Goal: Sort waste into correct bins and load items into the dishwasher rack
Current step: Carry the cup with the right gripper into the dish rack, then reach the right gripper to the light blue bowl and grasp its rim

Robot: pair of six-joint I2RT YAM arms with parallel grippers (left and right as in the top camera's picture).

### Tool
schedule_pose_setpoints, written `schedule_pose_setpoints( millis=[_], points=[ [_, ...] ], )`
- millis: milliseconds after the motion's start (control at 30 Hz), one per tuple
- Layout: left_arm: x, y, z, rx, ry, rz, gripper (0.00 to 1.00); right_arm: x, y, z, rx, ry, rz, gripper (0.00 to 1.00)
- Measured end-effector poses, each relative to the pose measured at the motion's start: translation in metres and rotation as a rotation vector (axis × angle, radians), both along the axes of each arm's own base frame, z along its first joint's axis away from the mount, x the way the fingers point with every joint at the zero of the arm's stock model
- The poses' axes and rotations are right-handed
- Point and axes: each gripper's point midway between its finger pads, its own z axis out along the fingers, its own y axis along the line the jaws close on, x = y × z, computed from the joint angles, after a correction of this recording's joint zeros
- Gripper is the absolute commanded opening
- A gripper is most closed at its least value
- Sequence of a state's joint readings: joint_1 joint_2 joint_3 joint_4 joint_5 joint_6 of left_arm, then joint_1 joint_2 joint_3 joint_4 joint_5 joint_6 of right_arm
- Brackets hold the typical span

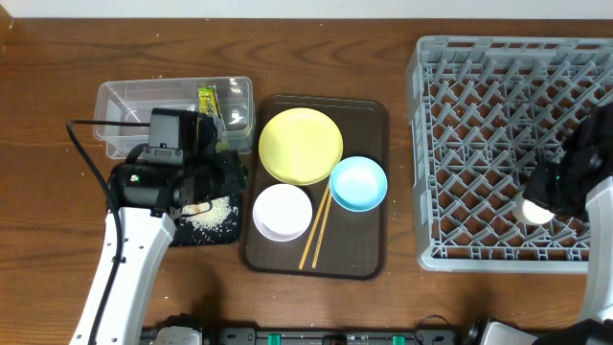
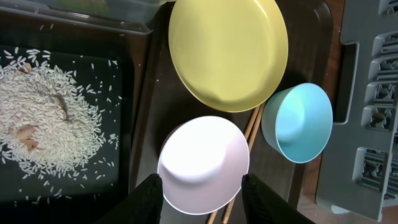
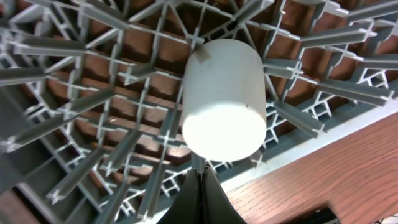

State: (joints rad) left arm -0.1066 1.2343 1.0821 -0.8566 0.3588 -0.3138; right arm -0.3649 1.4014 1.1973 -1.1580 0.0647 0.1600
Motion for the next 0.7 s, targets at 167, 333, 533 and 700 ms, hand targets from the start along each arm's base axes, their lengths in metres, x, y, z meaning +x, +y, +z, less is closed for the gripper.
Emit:
schedule_pose_setpoints(
  millis=[167,333,533,700],
  points=[
    [0.000,0.000,0.000,0.000,0.000,0.000,0.44,0.003,-0.005,-0.014,-0.018,0.004,-0.013,0.01],
    [0.000,0.000,0.000,0.000,0.000,0.000,0.44,0.010,-0.014,-0.022,-0.056,-0.016,-0.041,0.01],
    [0.000,0.000,0.000,0.000,0.000,0.000,0.44,0.014,-0.026,-0.031,-0.085,-0.006,-0.079,0.01],
    [0.000,0.000,0.000,0.000,0.000,0.000,0.44,0.015,-0.036,-0.036,-0.097,-0.007,-0.109,0.02]
  ],
)
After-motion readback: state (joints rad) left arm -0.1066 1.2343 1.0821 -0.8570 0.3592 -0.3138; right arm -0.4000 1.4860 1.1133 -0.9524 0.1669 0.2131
